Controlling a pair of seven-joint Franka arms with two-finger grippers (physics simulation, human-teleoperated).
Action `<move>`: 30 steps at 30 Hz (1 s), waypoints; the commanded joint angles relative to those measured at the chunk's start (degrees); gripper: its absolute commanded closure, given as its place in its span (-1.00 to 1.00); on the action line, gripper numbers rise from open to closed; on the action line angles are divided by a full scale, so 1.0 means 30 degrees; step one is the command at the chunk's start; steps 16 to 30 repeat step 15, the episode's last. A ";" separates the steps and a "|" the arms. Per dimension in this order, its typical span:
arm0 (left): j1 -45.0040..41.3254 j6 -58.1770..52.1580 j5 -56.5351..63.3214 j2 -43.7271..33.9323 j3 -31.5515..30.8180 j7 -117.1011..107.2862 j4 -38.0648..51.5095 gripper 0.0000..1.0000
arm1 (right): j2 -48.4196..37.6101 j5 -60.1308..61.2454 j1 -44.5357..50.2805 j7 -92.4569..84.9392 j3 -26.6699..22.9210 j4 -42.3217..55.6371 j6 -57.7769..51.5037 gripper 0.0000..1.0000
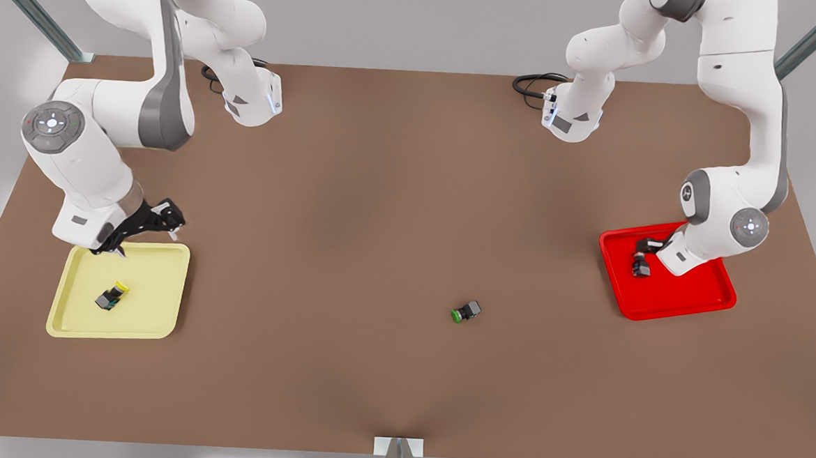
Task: Place the switches on the corresponding trays according to their colors
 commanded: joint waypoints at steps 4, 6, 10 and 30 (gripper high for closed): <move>-0.0220 -0.6500 -0.0888 0.0092 -0.3061 -0.3813 0.6591 -1.00 | -0.0402 -0.0204 -0.0026 -0.0001 0.0211 0.0012 -0.0129 -1.00; -0.0366 -0.9166 -0.0742 -0.0142 -0.4264 -0.5280 0.9257 -1.00 | -0.0607 -0.0439 -0.0202 0.0028 0.0504 -0.0017 -0.0275 -1.00; -0.6519 -1.1658 -0.1181 -0.1227 0.2855 -0.5104 1.1368 -1.00 | -0.0607 -0.0498 -0.0231 0.0028 0.0504 -0.0017 -0.0217 -1.00; -0.6578 -1.2215 -0.1591 -0.1109 0.2884 -0.5133 1.1866 -1.00 | -0.0607 -0.0498 -0.0231 0.0028 0.0504 -0.0017 -0.0275 -1.00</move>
